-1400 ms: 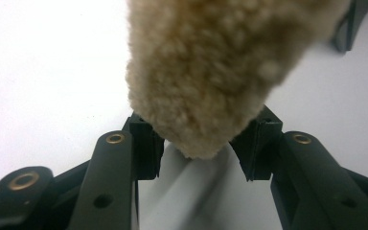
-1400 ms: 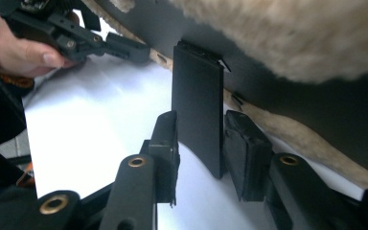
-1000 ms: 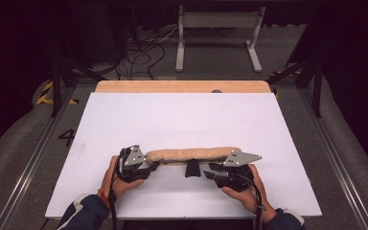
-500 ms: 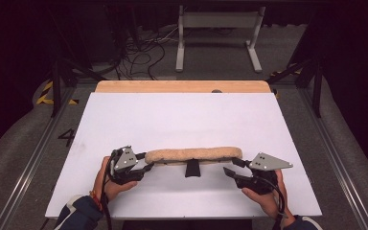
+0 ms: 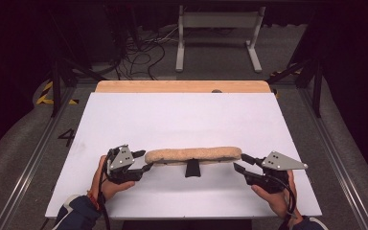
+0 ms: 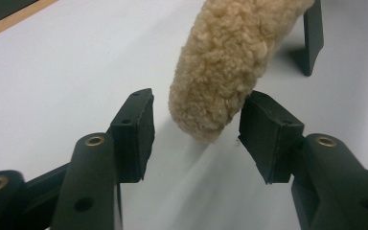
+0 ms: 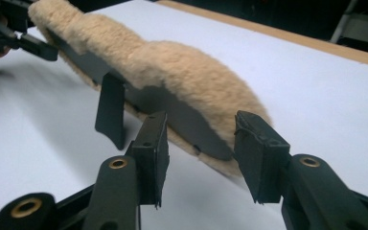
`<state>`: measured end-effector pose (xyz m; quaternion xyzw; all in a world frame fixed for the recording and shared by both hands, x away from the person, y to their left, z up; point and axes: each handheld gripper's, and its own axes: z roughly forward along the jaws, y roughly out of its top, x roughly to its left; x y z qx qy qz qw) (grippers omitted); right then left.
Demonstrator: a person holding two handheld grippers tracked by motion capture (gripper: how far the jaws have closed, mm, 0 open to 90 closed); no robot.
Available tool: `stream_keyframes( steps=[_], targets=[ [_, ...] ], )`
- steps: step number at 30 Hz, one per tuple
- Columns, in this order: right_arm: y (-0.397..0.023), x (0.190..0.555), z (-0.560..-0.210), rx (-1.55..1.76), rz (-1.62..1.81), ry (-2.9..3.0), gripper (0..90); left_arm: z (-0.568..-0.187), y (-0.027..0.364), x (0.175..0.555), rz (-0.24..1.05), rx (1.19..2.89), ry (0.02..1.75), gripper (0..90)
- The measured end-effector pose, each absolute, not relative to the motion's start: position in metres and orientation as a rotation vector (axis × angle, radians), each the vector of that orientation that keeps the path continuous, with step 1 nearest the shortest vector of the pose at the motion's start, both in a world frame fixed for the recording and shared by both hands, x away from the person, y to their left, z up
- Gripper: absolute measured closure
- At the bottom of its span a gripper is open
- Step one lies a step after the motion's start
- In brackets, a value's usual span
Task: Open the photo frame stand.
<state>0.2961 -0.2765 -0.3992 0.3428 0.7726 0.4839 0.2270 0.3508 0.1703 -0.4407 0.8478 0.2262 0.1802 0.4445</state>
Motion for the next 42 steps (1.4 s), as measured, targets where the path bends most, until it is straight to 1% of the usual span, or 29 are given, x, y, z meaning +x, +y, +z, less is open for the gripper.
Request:
stream_keyframes(
  steps=[8, 11, 17, 22, 26, 28, 31, 42],
  targets=[
    [-0.288, 0.301, -0.401, 1.020, 1.327, 2.078, 53.9, -0.442, 0.169, 0.354, 0.425, 2.093, 0.534, 45.3],
    [-0.289, 0.307, -0.406, 1.037, 1.303, 2.091, 53.0, -0.443, 0.164, 0.355, 0.423, 2.117, 0.523, 42.4],
    [-0.287, 0.317, -0.410, 1.054, 1.282, 2.100, 50.0, -0.444, 0.160, 0.359, 0.410, 2.115, 0.524, 38.7],
    [-0.283, 0.320, -0.412, 1.029, 1.275, 2.120, 49.2, -0.441, 0.156, 0.356, 0.420, 2.097, 0.502, 42.4],
    [-0.279, 0.321, -0.414, 1.009, 1.273, 2.139, 51.2, -0.441, 0.156, 0.357, 0.405, 2.091, 0.510, 43.3],
    [-0.276, 0.321, -0.414, 1.001, 1.272, 2.151, 50.8, -0.442, 0.158, 0.359, 0.403, 2.091, 0.521, 44.0],
    [-0.271, 0.320, -0.414, 0.989, 1.235, 2.151, 49.7, -0.443, 0.159, 0.360, 0.393, 2.090, 0.528, 44.0],
    [-0.274, 0.322, -0.416, 1.015, 1.234, 2.152, 52.1, -0.443, 0.164, 0.359, 0.398, 2.094, 0.537, 43.0]
  ],
)
